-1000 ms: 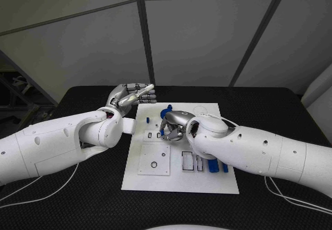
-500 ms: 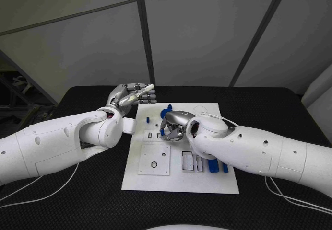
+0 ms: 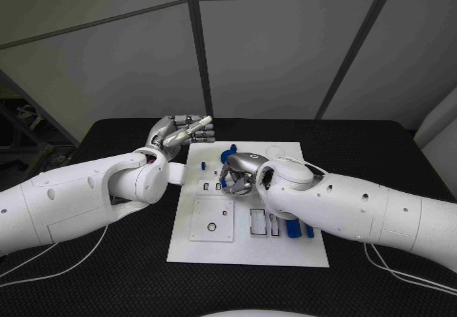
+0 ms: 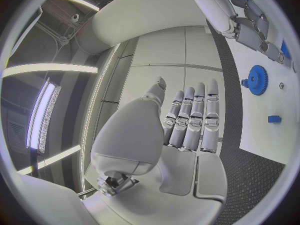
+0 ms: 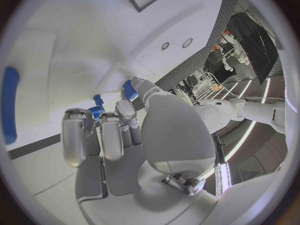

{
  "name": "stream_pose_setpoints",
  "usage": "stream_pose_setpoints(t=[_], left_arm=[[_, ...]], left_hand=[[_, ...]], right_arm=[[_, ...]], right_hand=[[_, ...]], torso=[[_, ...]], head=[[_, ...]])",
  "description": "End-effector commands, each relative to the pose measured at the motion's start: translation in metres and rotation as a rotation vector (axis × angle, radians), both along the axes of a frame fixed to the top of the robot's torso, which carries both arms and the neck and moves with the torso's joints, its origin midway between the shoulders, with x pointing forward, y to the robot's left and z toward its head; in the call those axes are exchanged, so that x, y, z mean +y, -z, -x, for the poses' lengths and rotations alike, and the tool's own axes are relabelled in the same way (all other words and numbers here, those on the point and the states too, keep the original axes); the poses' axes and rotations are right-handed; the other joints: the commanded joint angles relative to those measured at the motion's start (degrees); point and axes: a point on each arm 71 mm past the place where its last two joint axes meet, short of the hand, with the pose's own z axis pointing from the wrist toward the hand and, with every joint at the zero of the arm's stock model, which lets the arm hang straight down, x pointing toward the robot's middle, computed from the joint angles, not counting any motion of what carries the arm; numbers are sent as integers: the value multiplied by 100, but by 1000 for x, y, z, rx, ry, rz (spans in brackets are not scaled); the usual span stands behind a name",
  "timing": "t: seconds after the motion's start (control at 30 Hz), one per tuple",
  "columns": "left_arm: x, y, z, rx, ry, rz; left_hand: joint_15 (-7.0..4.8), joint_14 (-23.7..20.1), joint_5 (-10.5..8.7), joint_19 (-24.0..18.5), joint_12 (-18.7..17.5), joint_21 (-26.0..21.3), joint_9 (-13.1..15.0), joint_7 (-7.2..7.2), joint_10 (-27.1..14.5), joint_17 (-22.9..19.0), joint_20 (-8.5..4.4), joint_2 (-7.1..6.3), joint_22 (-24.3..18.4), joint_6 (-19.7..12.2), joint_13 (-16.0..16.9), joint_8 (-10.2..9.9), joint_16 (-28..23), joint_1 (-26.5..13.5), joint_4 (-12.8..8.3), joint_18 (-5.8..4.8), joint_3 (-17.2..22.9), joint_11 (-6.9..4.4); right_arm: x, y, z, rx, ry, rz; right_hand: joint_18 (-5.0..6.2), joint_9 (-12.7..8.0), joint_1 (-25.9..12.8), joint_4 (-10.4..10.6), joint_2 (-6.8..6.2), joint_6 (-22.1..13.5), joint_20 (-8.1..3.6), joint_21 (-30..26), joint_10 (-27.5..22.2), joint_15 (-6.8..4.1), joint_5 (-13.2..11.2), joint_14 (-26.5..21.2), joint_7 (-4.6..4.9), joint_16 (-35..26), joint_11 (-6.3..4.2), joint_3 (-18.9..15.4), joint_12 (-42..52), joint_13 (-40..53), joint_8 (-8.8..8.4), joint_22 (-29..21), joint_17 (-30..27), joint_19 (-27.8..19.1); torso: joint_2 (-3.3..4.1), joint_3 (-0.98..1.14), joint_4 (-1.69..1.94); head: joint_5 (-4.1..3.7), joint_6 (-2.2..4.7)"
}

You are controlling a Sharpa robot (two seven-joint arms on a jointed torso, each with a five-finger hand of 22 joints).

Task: Assemble the parts on the task board

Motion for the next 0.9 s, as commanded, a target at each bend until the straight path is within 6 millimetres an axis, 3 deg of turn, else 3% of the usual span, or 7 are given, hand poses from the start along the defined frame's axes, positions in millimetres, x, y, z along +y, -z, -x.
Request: stream_pose_setpoints(t=[0.03,0.27,0.53,0.9], left_arm=[[-2,-2,0,-9,14,2],[-2,-1,0,-8,14,1],[-1,-1,0,-8,14,1],[0,-1,-1,-4,12,0]], left_hand=[[20,26,22,23,-18,-39,-3,4,26,5,21,41,-5,35,2,-37,-33,-21,-44,-54,-1,3],[20,26,22,23,-18,-39,-3,4,26,5,21,41,-5,35,2,-37,-33,-21,-44,-54,-1,3],[20,27,23,24,-22,-39,-3,5,26,7,20,45,-7,35,1,-41,-36,-21,-47,-54,1,4],[19,32,23,25,-25,-39,-3,3,27,9,20,52,-8,36,1,-44,-37,-16,-53,-54,6,3]], right_arm=[[-3,7,1,23,8,40],[-4,7,0,17,12,33],[-4,4,0,-3,20,5],[-6,-8,3,-94,30,-129]], right_hand=[[15,-16,-11,1,-48,-68,50,-37,-70,55,-40,438,8,-16,9,-47,-59,-35,-49,747,835,-3],[20,-41,-55,26,-85,-185,74,-50,-140,79,-90,444,33,-2,36,-100,-115,-100,-97,730,863,-18],[23,-75,-110,78,-132,-350,108,-60,-184,112,-324,450,66,13,72,-238,-125,-127,-162,721,892,-28],[22,-110,-89,116,-188,-512,138,-62,-202,144,-352,452,106,17,108,-387,-106,-126,-219,724,902,-27]], torso=[[0,0,7],[-1,-1,0],[3,1,4],[-6,1,1]], head=[[-1,1],[-3,4],[-14,-7],[-10,7]])
